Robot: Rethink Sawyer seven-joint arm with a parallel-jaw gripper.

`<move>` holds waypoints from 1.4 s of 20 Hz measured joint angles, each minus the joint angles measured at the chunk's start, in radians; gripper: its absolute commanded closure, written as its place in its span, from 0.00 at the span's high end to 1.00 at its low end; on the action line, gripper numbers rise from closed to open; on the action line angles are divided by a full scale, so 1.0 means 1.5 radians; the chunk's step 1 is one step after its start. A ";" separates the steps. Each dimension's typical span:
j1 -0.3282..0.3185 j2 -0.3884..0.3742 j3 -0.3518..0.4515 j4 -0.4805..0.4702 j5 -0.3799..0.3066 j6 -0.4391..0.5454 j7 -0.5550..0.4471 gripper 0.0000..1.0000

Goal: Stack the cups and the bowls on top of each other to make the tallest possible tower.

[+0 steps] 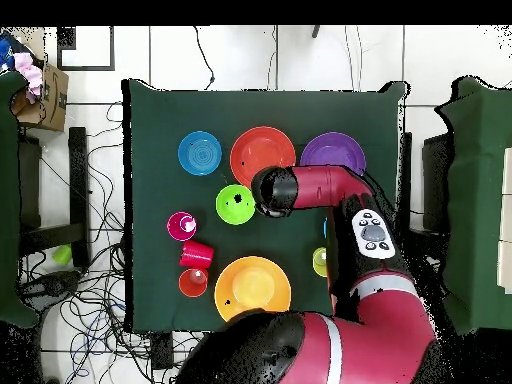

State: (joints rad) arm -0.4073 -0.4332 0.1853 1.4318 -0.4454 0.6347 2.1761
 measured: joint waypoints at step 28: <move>0.004 -0.042 -0.002 0.043 0.020 -0.069 0.000 1.00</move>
State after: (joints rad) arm -0.4010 -0.4964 0.1829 1.4965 -0.4161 0.5316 2.1761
